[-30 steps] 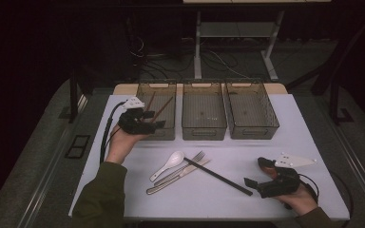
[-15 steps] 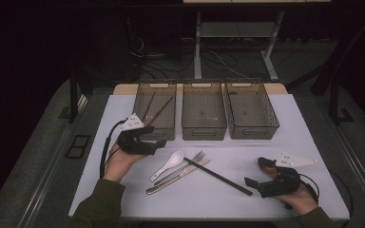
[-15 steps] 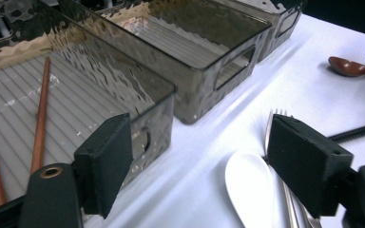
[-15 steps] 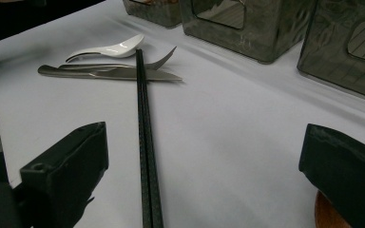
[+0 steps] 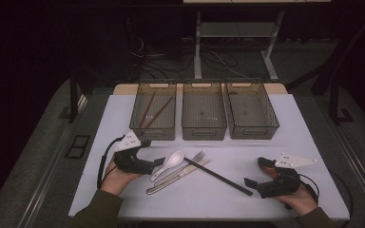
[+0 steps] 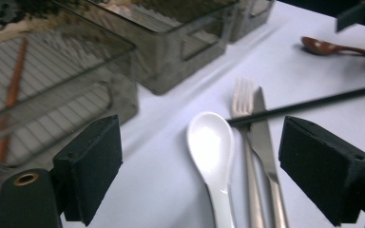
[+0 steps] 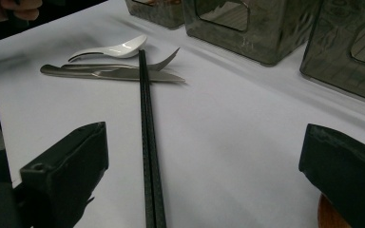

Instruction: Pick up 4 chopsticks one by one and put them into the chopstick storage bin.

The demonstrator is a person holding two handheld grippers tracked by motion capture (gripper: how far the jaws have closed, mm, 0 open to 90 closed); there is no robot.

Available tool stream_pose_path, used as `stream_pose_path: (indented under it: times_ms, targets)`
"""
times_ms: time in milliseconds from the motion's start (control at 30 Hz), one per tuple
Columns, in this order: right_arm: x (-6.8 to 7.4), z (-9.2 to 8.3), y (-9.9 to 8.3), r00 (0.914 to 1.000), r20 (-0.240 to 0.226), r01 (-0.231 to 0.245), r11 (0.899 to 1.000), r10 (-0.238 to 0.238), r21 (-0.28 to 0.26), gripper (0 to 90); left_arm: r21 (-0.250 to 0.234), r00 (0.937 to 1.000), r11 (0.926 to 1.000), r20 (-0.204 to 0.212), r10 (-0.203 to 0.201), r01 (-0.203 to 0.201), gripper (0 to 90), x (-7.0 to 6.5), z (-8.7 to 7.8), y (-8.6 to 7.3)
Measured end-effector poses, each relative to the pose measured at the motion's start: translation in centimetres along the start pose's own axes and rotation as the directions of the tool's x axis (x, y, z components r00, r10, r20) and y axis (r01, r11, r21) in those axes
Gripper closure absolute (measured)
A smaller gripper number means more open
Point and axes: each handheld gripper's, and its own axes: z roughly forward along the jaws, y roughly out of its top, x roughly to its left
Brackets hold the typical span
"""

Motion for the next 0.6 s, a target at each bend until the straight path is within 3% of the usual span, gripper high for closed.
stream_pose_path:
  times_ms: [167, 333, 600]
  targets:
    - [0.0, 0.0, -0.1, 1.0, 0.003, 0.001, 1.0, -0.001, 0.005, 2.8, -0.002, 0.9997, 1.0, 0.023, -0.008, 0.008, 9.8, -1.0, 0.0, -0.8]
    - [0.0, 0.0, 0.0, 1.0, 0.003, 0.001, 1.0, -0.001, 0.003, 2.8, 0.024, 0.9985, 0.9996, 0.053, 0.014, -0.016, 5.5, -2.1, 0.5, -1.5]
    - [-0.1, -0.2, -0.1, 1.0, 0.002, -0.004, 1.0, 0.004, 0.002, 2.8, 0.055, 0.9965, 0.9979, 0.078, 0.031, -0.035, 0.0, -2.7, 0.7, -2.5]
